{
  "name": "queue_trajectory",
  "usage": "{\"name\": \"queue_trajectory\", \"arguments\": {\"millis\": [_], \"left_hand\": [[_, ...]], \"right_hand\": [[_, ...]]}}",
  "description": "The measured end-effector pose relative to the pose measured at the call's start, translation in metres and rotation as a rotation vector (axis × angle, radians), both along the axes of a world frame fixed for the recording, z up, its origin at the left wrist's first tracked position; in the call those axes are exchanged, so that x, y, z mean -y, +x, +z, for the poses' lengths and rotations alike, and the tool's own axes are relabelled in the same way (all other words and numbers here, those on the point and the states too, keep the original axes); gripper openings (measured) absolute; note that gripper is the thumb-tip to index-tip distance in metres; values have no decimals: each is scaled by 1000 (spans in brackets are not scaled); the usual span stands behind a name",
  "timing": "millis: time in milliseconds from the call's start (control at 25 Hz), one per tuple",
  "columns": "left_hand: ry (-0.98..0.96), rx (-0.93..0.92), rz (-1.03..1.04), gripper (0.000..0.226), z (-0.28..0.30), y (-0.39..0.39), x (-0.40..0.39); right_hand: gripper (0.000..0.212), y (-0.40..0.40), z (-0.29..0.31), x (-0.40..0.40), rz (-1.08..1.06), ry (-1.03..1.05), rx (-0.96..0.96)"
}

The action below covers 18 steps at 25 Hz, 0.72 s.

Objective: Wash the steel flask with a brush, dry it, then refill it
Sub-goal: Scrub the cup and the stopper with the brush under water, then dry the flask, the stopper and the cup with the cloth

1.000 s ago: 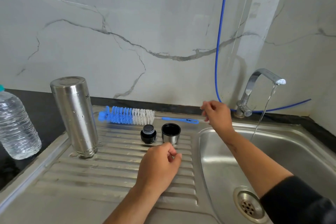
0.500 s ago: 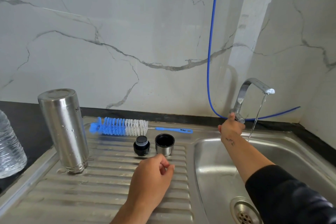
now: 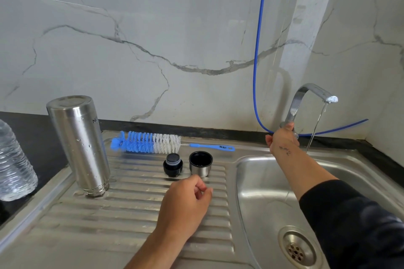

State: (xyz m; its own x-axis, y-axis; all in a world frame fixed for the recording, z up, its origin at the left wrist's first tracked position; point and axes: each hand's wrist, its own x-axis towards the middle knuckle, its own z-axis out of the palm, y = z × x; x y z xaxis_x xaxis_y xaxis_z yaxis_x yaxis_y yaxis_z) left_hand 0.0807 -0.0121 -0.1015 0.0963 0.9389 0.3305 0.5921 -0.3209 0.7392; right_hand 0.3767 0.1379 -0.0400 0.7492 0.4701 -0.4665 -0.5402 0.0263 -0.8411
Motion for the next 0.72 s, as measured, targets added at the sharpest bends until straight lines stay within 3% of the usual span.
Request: {"name": "queue_trajectory", "arguments": {"millis": [200,320,400,560,720], "left_hand": [[3,-8,-3,14,-3,-1,0],[0,-25,-2,14,-4,-2,-2],[-2,-39,-3,14,-2,-2,0],[8,-49,5,15,1,-1,-3],[18,-32,10,15,11,-4,7]], "right_hand": [[55,10,17,-1,50,90,-219],[46,8,22,6,85,97,-216],[48,-3,20,18,116,46,-161],[21,-57,11,70,273,78,-34],[12,-133,-4,147,534,128,290]]}}
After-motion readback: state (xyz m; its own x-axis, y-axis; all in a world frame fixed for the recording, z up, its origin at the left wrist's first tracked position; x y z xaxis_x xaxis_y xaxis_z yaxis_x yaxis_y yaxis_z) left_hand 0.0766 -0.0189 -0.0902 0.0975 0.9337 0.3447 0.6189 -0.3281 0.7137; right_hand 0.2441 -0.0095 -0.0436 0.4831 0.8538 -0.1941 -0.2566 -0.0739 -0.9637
